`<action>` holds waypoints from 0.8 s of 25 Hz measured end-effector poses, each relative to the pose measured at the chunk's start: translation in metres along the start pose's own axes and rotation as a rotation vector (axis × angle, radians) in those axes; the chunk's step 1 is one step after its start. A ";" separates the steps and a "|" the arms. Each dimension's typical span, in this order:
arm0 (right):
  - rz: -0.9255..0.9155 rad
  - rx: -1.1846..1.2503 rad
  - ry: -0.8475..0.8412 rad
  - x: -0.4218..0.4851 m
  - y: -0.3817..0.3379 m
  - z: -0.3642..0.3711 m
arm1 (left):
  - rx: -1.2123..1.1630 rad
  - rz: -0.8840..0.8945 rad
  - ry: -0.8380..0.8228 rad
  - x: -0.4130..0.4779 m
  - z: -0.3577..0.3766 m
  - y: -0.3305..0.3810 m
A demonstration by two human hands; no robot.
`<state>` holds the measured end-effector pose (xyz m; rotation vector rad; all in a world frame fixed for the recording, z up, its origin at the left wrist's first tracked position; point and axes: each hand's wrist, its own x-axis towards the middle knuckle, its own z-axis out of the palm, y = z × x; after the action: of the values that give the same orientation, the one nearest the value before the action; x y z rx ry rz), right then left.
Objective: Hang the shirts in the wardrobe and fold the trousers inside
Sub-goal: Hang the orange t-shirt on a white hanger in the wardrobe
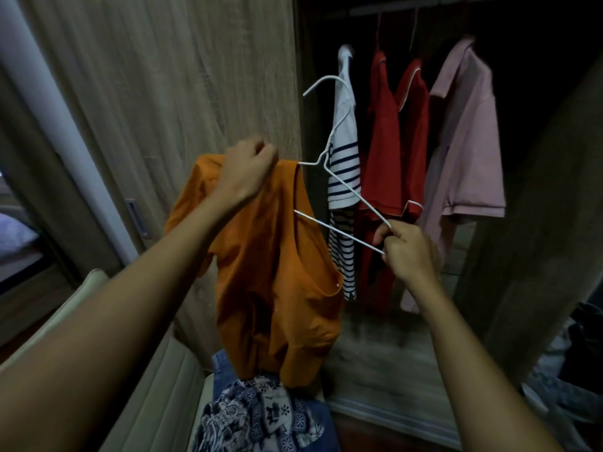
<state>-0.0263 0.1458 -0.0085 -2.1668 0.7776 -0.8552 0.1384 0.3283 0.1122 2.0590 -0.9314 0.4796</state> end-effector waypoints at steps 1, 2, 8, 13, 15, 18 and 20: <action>-0.016 0.004 -0.005 0.004 -0.001 -0.001 | 0.171 0.085 0.061 0.003 -0.006 -0.007; -0.032 0.002 -0.010 0.008 -0.003 -0.004 | 0.334 0.173 0.086 0.007 -0.011 -0.014; -0.065 -0.004 0.018 0.026 -0.014 -0.017 | 0.370 0.343 -0.191 0.018 -0.017 -0.034; -0.219 -0.073 -0.205 0.049 0.005 -0.023 | 0.227 0.414 -0.094 0.014 -0.022 -0.034; -0.128 0.360 -0.256 0.046 0.023 -0.025 | 0.215 0.434 -0.100 0.012 -0.025 -0.040; 0.192 1.500 -0.223 0.018 0.044 -0.009 | 0.190 0.428 -0.061 0.011 -0.030 -0.047; 0.385 1.709 -0.272 0.002 0.052 0.023 | 0.167 0.409 -0.046 0.011 -0.032 -0.049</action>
<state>-0.0226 0.1213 -0.0601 -0.5403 0.0891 -0.5639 0.1829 0.3688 0.1130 2.0335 -1.3916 0.7485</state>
